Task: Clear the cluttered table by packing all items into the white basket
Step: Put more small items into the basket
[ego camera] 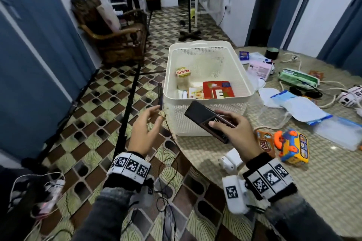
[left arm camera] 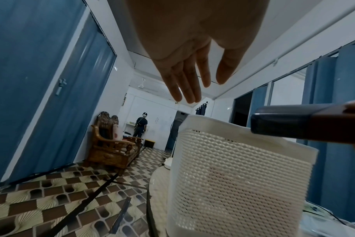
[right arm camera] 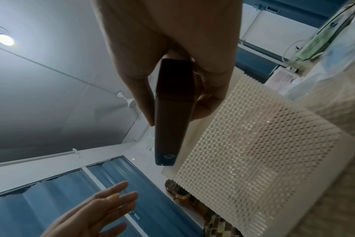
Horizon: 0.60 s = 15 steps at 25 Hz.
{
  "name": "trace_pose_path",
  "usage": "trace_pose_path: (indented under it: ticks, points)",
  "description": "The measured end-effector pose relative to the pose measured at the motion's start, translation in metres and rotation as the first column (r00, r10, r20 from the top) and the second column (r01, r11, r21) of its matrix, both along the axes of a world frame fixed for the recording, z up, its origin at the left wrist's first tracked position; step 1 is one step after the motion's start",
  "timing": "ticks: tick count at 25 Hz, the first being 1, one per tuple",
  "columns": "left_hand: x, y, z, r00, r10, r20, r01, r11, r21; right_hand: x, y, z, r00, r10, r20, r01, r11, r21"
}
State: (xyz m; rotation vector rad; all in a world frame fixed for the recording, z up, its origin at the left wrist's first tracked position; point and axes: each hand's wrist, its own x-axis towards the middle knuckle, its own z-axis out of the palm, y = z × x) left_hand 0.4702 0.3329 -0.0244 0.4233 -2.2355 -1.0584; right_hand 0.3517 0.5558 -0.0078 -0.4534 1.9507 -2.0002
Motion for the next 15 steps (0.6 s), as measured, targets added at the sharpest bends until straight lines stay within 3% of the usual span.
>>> trace_pose_path:
  ticks: [6, 15]
  points:
    - [-0.042, -0.034, 0.021, 0.999, -0.051, -0.008, 0.051, 0.998, 0.031, -0.035, -0.048, 0.022, 0.988, -0.068, -0.136, 0.067, 0.998, -0.008]
    - [-0.128, -0.071, 0.033, 0.997, -0.062, -0.040, 0.063, 0.998, 0.008, -0.126, -0.094, 0.060, 0.979, -0.039, -0.201, 0.045, 0.999, 0.025]
